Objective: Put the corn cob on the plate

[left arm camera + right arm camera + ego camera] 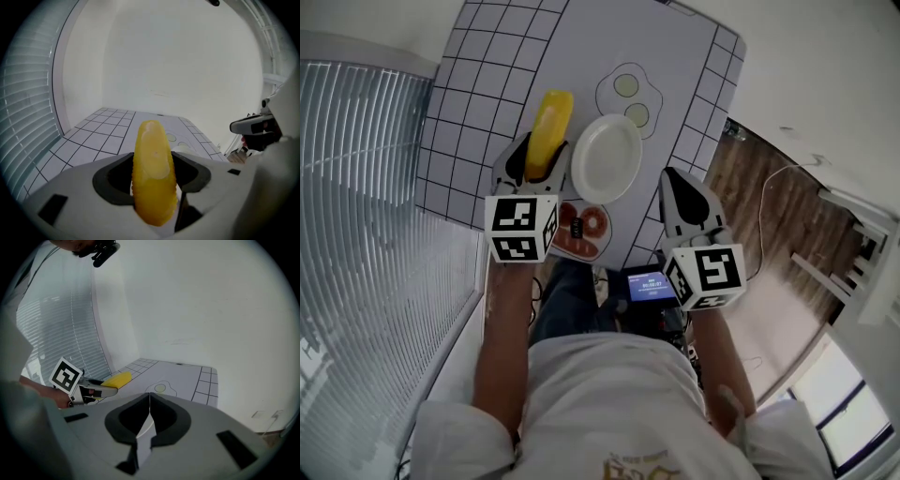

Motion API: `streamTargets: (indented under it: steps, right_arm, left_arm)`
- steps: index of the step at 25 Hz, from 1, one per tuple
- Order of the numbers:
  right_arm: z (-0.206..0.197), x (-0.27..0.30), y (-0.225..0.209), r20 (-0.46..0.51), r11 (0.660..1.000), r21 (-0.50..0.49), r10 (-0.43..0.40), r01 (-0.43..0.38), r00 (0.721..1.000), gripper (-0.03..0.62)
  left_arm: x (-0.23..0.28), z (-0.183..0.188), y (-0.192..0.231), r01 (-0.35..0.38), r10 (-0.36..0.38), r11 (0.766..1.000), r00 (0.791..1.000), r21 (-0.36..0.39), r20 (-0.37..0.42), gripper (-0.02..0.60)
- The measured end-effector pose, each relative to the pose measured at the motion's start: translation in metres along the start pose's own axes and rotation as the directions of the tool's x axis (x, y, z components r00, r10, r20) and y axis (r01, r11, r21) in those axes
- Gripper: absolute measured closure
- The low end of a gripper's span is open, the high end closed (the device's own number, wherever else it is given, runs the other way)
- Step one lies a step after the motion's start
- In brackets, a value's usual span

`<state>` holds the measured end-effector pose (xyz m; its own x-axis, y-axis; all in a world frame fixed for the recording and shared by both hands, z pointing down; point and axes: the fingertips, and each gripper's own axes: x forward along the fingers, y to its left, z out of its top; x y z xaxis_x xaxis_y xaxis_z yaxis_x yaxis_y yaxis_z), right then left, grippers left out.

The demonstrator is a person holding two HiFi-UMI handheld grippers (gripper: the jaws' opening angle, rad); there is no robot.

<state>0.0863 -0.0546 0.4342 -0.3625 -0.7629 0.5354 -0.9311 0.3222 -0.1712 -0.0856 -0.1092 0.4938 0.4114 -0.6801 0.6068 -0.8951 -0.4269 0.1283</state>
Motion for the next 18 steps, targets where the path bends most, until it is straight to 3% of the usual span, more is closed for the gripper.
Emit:
streamTargets:
  steps: [18]
  right_arm:
    - [-0.009, 0.000, -0.014, -0.012, 0.999, 0.028, -0.026, 0.027, 1.000, 0.586]
  left_arm:
    - [-0.007, -0.005, -0.060, 0.074, -0.074, 0.997, 0.997, 0.000, -0.002, 0.334]
